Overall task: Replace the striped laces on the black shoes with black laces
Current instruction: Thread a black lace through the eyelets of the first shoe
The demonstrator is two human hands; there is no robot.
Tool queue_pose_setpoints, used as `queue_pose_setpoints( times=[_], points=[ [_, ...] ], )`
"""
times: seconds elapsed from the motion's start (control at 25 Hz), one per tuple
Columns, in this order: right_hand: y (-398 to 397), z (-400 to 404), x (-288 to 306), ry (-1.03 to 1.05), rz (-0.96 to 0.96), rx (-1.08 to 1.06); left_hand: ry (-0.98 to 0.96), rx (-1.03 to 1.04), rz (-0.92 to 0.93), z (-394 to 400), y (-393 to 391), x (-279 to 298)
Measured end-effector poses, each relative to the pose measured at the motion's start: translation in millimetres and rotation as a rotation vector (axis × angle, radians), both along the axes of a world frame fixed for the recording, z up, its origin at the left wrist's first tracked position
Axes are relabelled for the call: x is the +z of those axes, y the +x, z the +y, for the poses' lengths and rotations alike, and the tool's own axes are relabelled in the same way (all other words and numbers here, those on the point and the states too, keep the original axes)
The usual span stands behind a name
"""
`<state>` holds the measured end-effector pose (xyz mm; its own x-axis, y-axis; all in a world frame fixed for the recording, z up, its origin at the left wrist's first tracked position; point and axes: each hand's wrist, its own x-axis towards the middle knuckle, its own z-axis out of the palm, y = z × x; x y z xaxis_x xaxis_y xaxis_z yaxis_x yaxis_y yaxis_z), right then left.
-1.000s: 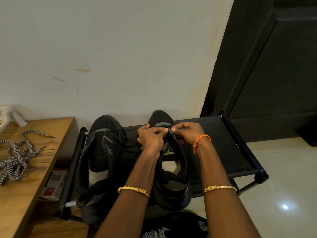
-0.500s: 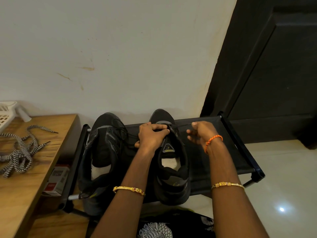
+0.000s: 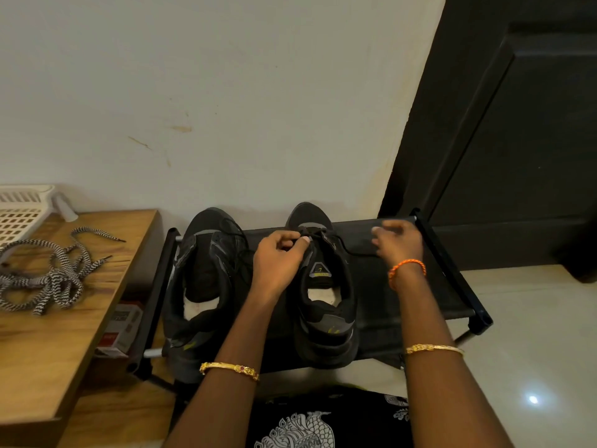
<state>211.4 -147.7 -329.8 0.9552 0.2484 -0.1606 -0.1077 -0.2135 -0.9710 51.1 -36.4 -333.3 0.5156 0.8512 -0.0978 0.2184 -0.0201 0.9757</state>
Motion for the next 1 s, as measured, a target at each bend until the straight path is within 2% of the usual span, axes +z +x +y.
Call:
queue_pose_setpoints(
  times=[0.08, 0.12, 0.2, 0.36, 0.48, 0.6, 0.72, 0.8, 0.88, 1.0],
  points=[
    [-16.8, 15.9, -3.4, -0.188, -0.197, 0.318, 0.088, -0.063, 0.087, -8.2, 1.5, -4.0],
    [-21.3, 20.8, -4.5, -0.229, -0.236, 0.407, 0.161, -0.084, 0.129, -12.1, 1.9, -6.1],
    [-24.6, 24.1, -6.1, -0.248, -0.248, 0.453, 0.273, -0.091, 0.174, -16.1, 2.6, -9.8],
    [-16.4, 12.4, -10.4, -0.254, -0.269, 0.336, 0.263, -0.027, 0.165, -17.4, 1.8, -16.5],
    [1.3, -16.8, -9.1, -0.173, -0.238, 0.062, 0.216, 0.013, 0.154, -19.6, 2.1, -18.9],
    [13.2, -55.8, -12.6, -0.187, -0.139, -0.184, 0.194, 0.029, 0.151, -21.3, 1.9, -17.9],
    [11.5, -65.7, -19.1, -0.216, -0.045, -0.204, 0.183, 0.022, 0.145, -21.4, 1.1, -16.6],
    [6.2, -51.8, -16.2, -0.306, -0.114, -0.128, 0.175, 0.003, 0.142, -20.4, 0.0, -15.9],
    [-5.2, -29.9, -9.3, -0.409, -0.275, 0.038, 0.178, -0.009, 0.141, -18.8, -1.5, -15.4],
    [-25.9, 4.0, -7.4, -0.349, -0.370, 0.372, 0.193, -0.014, 0.143, -17.2, -1.3, -15.2]
  ],
)
